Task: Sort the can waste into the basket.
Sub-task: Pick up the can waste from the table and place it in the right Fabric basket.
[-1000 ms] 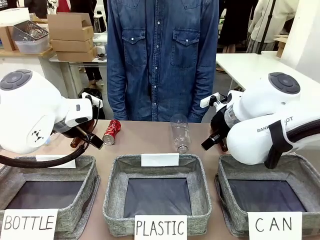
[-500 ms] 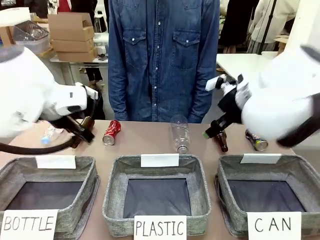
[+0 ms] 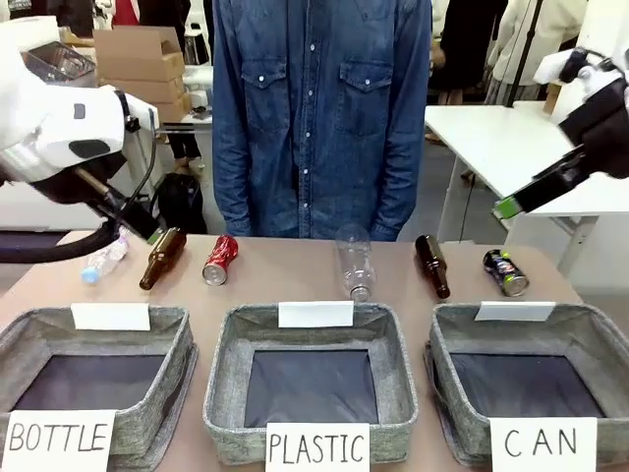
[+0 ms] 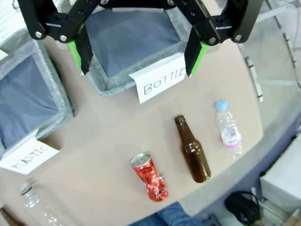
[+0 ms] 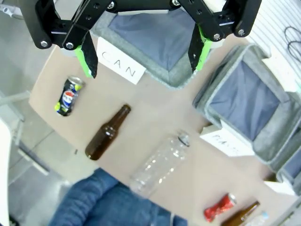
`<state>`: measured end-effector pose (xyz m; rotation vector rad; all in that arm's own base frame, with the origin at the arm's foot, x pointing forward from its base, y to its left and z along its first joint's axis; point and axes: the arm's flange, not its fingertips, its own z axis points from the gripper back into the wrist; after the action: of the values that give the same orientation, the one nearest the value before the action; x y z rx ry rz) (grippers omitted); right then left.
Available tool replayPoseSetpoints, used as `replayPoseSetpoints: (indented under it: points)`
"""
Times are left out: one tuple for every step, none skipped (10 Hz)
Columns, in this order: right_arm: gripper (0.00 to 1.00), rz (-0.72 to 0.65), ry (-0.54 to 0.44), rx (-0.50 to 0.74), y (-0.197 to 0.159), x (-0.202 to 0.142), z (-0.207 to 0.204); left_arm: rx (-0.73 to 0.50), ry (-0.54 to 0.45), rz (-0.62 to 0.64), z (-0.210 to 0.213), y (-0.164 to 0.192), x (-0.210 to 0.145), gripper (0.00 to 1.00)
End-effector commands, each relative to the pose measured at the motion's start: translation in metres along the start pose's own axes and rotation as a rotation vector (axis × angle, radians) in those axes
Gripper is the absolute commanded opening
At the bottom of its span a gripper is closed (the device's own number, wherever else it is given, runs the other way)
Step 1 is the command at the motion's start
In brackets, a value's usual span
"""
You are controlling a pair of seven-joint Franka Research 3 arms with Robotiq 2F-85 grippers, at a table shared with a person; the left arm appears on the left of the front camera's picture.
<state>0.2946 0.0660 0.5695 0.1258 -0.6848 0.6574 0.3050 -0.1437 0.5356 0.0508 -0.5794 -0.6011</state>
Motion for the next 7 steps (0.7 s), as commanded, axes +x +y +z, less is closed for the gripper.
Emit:
replayPoseSetpoints:
  points:
    - [1.00, -0.074, 0.012, 0.055, -0.005, -0.005, -0.009, -0.331, -0.076, 0.014, 0.020, 0.003, -0.001, 1.00]
    - [1.00, -0.205, -0.032, 0.198, -0.020, -0.021, 0.001, -0.558, -0.115, 0.109, 0.027, 0.024, -0.009, 1.00]
    - [1.00, -0.385, -0.120, 0.372, -0.043, -0.039, 0.011, -0.777, -0.171, 0.238, 0.037, 0.051, -0.026, 1.00]
    - [1.00, -0.660, -0.093, 0.577, -0.072, -0.056, 0.020, -0.964, -0.263, 0.409, 0.044, 0.079, -0.047, 1.00]
    - [1.00, -0.928, -0.095, 0.685, -0.100, -0.075, 0.024, -1.056, -0.332, 0.571, 0.043, 0.101, -0.065, 1.00]
    - [1.00, -1.041, -0.165, 0.755, -0.120, -0.098, 0.030, -1.124, -0.427, 0.678, 0.042, 0.119, -0.089, 1.00]
    - [1.00, -1.127, -0.245, 0.749, -0.133, -0.117, 0.036, -1.117, -0.469, 0.742, 0.042, 0.134, -0.114, 1.00]
